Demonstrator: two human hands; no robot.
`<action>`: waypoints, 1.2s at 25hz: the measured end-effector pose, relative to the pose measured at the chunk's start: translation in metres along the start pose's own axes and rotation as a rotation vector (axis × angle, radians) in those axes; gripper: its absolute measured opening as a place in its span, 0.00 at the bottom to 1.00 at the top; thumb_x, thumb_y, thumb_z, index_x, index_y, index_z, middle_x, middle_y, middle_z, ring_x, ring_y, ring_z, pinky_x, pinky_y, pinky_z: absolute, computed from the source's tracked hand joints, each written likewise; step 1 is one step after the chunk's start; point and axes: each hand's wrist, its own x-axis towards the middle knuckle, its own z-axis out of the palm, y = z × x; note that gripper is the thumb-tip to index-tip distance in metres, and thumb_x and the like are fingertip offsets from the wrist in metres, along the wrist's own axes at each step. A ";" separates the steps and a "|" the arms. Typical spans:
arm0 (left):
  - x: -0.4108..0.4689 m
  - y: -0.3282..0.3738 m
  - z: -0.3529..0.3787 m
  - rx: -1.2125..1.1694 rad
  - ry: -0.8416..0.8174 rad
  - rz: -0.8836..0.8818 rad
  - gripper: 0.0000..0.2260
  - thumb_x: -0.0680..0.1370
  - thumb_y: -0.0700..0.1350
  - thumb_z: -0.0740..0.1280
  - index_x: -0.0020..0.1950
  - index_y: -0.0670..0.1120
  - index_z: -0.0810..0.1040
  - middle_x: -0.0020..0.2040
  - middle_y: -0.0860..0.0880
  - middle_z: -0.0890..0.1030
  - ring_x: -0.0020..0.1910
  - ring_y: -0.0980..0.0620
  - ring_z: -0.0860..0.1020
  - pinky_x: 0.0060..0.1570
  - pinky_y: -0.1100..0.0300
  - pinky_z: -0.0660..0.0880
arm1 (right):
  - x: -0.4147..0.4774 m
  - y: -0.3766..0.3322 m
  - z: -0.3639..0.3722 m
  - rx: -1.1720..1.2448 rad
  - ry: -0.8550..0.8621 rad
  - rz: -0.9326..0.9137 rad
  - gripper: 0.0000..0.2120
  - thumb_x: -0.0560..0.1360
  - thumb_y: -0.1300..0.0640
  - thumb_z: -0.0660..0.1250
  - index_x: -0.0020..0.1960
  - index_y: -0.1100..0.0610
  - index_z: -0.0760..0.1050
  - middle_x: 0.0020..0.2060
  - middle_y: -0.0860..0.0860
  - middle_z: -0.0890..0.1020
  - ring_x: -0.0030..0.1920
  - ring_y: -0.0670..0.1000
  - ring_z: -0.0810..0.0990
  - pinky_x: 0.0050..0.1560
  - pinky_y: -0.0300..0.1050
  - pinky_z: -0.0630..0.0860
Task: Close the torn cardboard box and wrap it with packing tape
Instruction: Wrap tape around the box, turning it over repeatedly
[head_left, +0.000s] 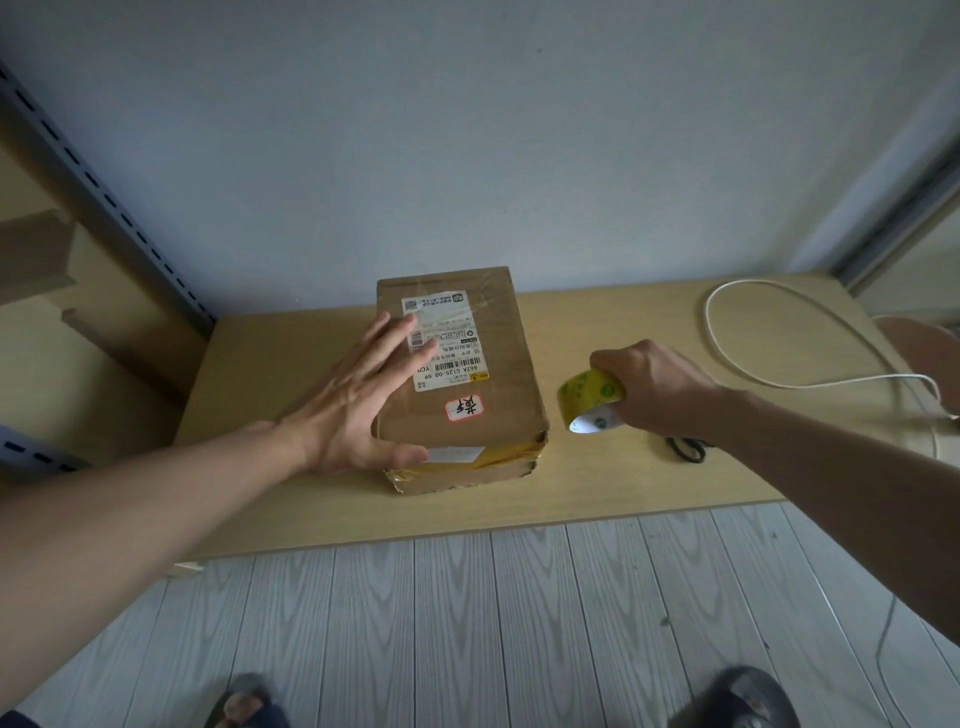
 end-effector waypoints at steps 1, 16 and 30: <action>0.000 0.000 0.000 0.008 -0.020 0.006 0.49 0.66 0.81 0.56 0.82 0.62 0.47 0.83 0.52 0.36 0.80 0.49 0.32 0.76 0.39 0.45 | 0.000 0.000 0.006 0.028 -0.005 0.009 0.12 0.71 0.61 0.67 0.37 0.48 0.68 0.30 0.45 0.75 0.29 0.50 0.74 0.26 0.40 0.64; 0.014 0.051 0.009 -0.385 -0.149 -0.548 0.70 0.46 0.77 0.75 0.71 0.73 0.26 0.83 0.47 0.51 0.81 0.42 0.51 0.79 0.46 0.51 | -0.002 -0.004 0.025 0.241 -0.084 0.096 0.06 0.72 0.60 0.67 0.43 0.51 0.72 0.36 0.48 0.78 0.36 0.50 0.78 0.29 0.42 0.72; -0.064 -0.019 -0.004 -0.462 -0.163 -0.425 0.53 0.68 0.71 0.69 0.79 0.63 0.34 0.75 0.63 0.61 0.68 0.67 0.68 0.58 0.77 0.67 | 0.015 -0.105 -0.019 0.477 0.286 -0.158 0.11 0.68 0.55 0.72 0.48 0.51 0.73 0.38 0.46 0.78 0.35 0.48 0.74 0.35 0.42 0.70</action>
